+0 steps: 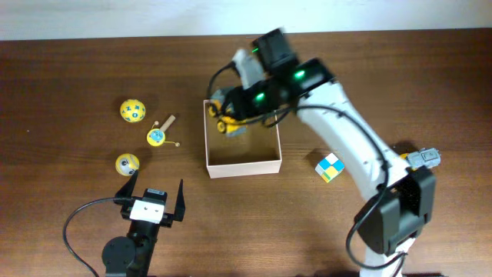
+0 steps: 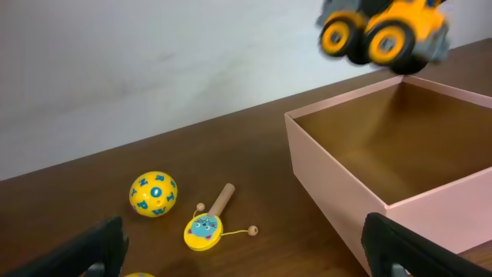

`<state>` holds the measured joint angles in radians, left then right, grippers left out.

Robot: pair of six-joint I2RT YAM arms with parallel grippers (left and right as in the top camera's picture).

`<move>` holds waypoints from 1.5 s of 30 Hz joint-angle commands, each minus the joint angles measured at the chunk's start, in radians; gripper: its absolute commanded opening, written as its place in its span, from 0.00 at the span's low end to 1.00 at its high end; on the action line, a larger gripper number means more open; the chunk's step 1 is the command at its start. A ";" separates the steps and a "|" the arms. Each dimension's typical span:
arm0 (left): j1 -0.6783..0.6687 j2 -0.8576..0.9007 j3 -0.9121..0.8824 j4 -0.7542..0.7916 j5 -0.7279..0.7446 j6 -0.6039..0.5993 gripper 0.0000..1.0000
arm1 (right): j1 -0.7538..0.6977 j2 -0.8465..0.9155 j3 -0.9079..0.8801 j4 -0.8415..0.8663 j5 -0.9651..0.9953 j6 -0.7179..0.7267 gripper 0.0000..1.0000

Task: Pack container
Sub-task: 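Carry the truck with the right gripper over the pink box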

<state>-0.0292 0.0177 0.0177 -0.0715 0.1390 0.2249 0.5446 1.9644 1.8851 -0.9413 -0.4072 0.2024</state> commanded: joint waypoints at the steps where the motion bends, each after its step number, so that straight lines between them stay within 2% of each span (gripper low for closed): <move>1: 0.006 0.000 -0.006 -0.001 -0.004 0.015 0.99 | 0.083 -0.045 0.028 0.014 0.286 0.061 0.47; 7: 0.006 0.000 -0.006 -0.001 -0.004 0.015 0.99 | 0.190 -0.039 0.027 0.033 0.618 0.210 0.47; 10: 0.006 0.000 -0.006 -0.001 -0.004 0.015 0.99 | 0.196 -0.029 0.027 0.034 0.677 0.264 0.47; 26: 0.006 0.000 -0.006 -0.001 -0.004 0.015 0.99 | 0.188 0.147 0.026 0.093 0.643 0.357 0.47; 45: 0.006 0.000 -0.006 -0.001 -0.004 0.015 0.99 | 0.188 0.241 0.026 0.143 0.605 0.409 0.47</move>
<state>-0.0292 0.0177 0.0177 -0.0715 0.1390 0.2249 0.7345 2.1765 1.8938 -0.8062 0.2085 0.5831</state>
